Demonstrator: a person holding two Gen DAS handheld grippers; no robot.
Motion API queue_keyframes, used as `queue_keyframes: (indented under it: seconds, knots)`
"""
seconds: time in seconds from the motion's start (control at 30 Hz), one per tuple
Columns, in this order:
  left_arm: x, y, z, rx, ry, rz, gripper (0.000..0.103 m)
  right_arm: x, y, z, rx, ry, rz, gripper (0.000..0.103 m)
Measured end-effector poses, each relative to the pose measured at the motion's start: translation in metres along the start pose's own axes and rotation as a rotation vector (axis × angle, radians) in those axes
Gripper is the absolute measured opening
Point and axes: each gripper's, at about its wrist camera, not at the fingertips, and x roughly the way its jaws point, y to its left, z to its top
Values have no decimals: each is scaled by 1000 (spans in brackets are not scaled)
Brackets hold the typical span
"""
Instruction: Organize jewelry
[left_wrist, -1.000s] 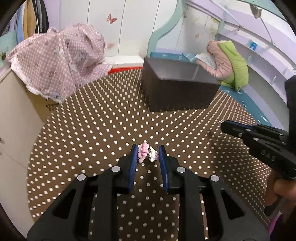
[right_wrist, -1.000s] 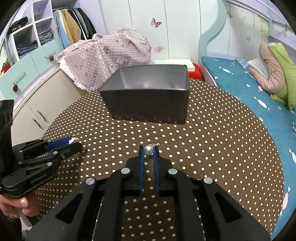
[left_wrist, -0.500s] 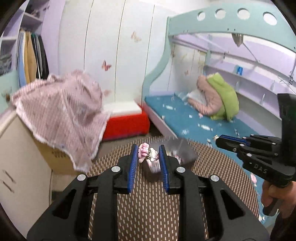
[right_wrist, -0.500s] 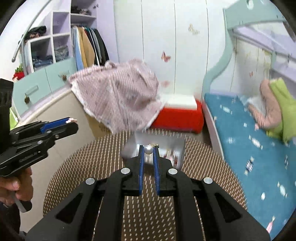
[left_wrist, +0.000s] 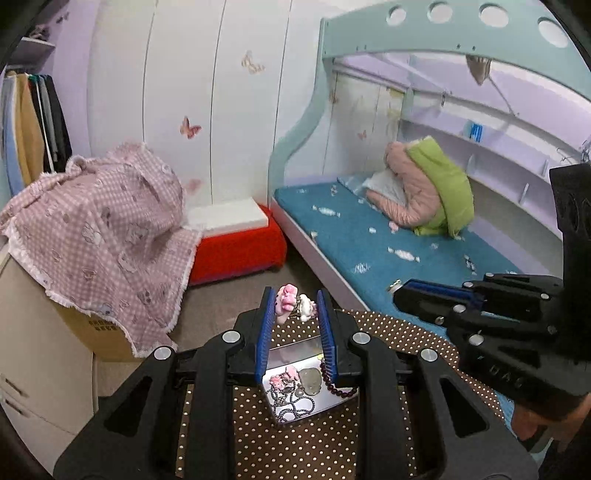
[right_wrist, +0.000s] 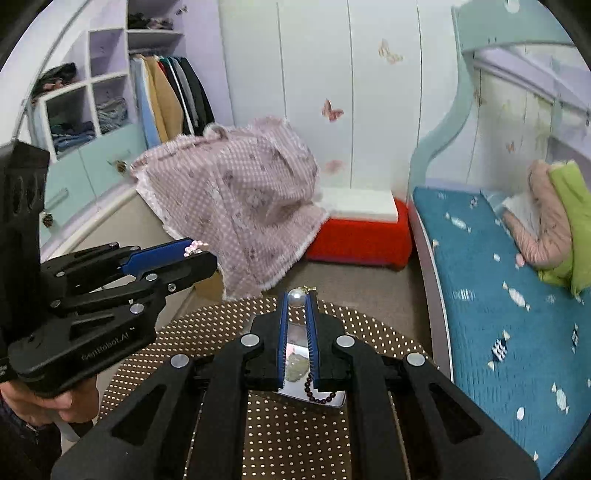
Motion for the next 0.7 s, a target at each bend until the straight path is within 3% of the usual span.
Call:
queue_keyframes:
  seconds: [0.17,0.23,0.27,0.3,0.37,0.4,0.47,0.53,0.7]
  knots:
    - [35,4,-5,-15,76,-11,25,28,-10,-3,39,73,22,12]
    - [44,8,-7,-21,95,2,44,34,-13,-5,57,95,21,15]
    - [46,10,-8,-29,95,11,68,36,-16,-5,70,98,13,23]
    - [45,14,-10,-44,87,34,74,38,-20,-7,87,106,2,26]
    - [41,23,-11,-80,70,46,84,37,-25,-10,111,102,-11,53]
    - [38,28,-12,-90,63,54,89,34,-28,-13,118,92,-27,61]
    - [31,35,-12,-102,42,84,94,27,-31,-16,140,69,-33,84]
    - [22,40,-13,-111,29,118,97,20,-33,-18,158,45,-38,96]
    - [-9,43,-16,-116,-15,189,98,4,-28,-18,176,21,-57,96]
